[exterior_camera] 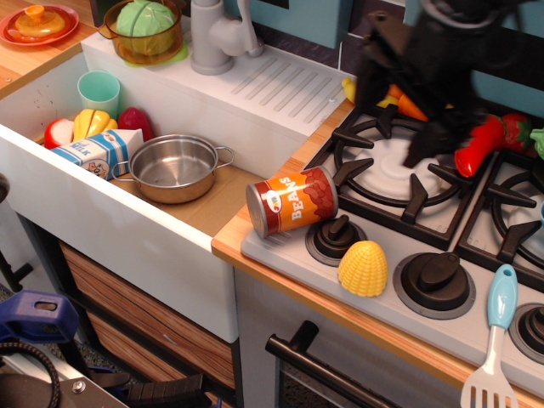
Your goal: Put can in pot
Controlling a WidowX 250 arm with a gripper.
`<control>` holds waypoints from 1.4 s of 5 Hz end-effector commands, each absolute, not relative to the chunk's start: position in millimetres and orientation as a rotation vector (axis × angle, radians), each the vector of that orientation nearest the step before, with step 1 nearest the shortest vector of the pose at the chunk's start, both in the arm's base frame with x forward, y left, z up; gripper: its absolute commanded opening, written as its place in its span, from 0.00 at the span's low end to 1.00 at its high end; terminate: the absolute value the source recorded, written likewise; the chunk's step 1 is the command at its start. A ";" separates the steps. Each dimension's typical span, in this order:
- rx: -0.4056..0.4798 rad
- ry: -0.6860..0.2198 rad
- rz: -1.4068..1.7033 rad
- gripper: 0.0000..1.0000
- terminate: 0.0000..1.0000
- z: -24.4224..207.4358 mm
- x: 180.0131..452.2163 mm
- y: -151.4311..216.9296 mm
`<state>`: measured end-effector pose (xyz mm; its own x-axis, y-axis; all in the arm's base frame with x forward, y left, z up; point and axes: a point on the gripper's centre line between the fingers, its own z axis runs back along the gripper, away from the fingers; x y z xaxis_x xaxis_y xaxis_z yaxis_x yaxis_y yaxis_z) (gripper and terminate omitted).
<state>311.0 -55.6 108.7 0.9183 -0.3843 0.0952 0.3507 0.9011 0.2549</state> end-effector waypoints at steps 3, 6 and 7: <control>0.215 -0.219 -0.482 1.00 0.00 89.6 278.8 -6.7; 0.133 -0.251 -0.523 1.00 0.00 43.4 293.7 11.4; 0.135 -0.259 -0.492 1.00 0.00 30.6 294.4 7.3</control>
<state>290.4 11.7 27.1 0.8669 -0.4624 0.1860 0.4304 0.8828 0.1885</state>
